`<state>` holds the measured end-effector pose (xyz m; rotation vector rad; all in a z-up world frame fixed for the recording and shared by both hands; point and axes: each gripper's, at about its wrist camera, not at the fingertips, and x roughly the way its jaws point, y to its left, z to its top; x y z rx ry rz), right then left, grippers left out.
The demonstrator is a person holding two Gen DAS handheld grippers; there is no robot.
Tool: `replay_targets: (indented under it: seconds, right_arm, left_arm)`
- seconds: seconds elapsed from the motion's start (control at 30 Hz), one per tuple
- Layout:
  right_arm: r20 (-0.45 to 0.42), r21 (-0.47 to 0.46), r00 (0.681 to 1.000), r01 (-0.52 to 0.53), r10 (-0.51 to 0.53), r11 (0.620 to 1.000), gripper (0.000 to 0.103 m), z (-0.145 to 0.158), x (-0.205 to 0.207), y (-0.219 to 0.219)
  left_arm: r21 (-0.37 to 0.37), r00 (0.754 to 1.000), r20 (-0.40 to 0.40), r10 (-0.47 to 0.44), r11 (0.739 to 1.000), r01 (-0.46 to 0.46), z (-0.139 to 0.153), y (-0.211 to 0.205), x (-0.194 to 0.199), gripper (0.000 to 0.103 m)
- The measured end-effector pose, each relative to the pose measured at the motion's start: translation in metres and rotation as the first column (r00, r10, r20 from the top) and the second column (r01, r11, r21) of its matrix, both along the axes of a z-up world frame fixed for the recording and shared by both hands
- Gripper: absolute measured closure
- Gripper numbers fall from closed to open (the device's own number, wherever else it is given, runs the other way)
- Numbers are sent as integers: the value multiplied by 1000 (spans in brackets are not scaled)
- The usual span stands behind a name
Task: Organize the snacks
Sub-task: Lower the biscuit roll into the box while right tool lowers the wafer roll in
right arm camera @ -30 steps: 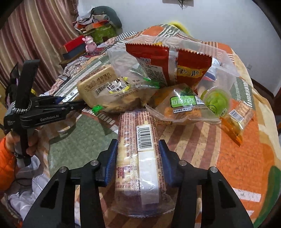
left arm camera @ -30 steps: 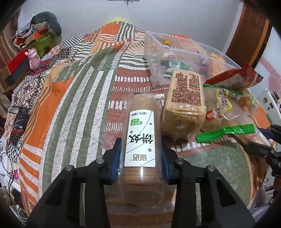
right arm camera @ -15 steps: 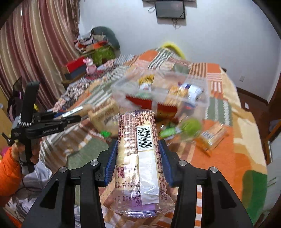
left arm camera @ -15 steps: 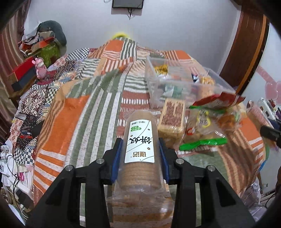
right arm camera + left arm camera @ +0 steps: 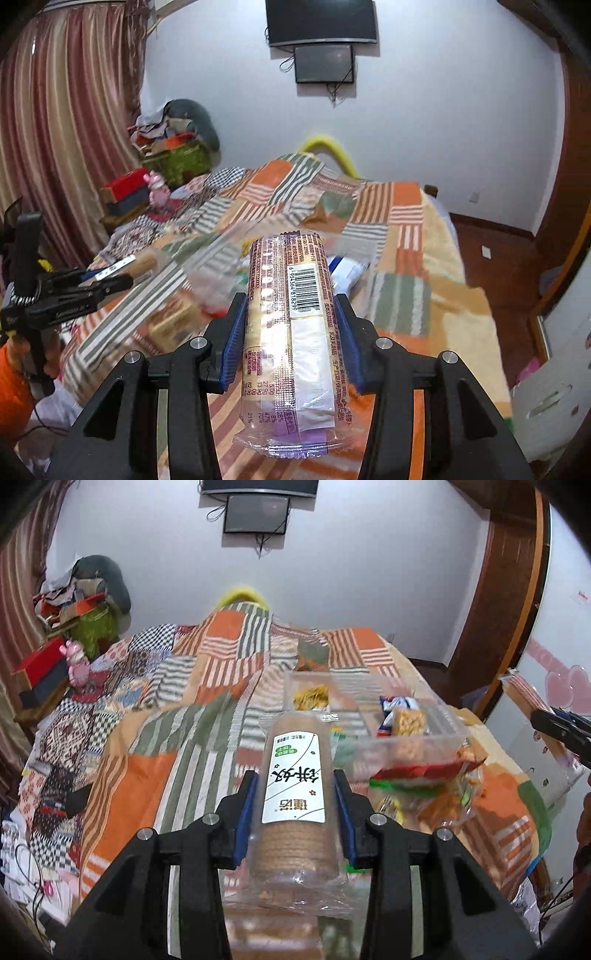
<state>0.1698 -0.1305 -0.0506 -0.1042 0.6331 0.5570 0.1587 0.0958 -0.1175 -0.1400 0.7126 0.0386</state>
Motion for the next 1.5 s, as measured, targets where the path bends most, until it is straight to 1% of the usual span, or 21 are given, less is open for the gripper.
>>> replay_targets:
  seconds: [0.2,0.33,0.47,0.57,0.7,0.9,1.13,1.27,1.3,1.43,1.5]
  right_arm:
    - [-1,-9,1000,4,-4,1000,60,-1,25,12]
    - [-21,-17,1000,-15,15,1000,60,-9,43,26]
    - [-38,-27,999,-38,37,999,60,-17,57,37]
    - [-65,-29,996,-56,54,998,60,-24,72,46]
    - [-99,-42,992,-82,78,996,60,-33,90,58]
    - [-177,-55,977,-129,118,990,60,-46,115,70]
    - [-237,-65,963,-144,125,987,59,-59,128,76]
    - [-225,-54,968,-131,116,990,58,-55,126,71]
    - [-220,-46,969,-128,115,991,55,-52,125,68]
    - [-175,-54,980,-104,93,993,54,-42,116,57]
    - [-152,-60,985,-90,80,994,54,-36,109,49]
  left_arm:
    - [-5,999,32,-34,999,34,12,-9,31,64]
    - [-3,998,36,-47,999,47,11,-13,53,64]
    - [-5,998,25,-62,998,62,6,-16,74,64]
    - [6,997,13,-71,997,71,0,-18,90,64]
    - [2,997,-5,-83,997,83,-8,-20,112,64]
    - [12,994,-39,-104,994,105,-20,-26,137,64]
    - [15,989,-79,-122,992,124,-32,-32,153,63]
    - [17,991,-64,-116,993,118,-29,-34,152,63]
    - [16,991,-58,-122,992,123,-27,-34,150,63]
    - [43,990,-46,-131,990,133,-18,-35,139,63]
    - [42,990,-46,-133,990,135,-14,-34,134,63]
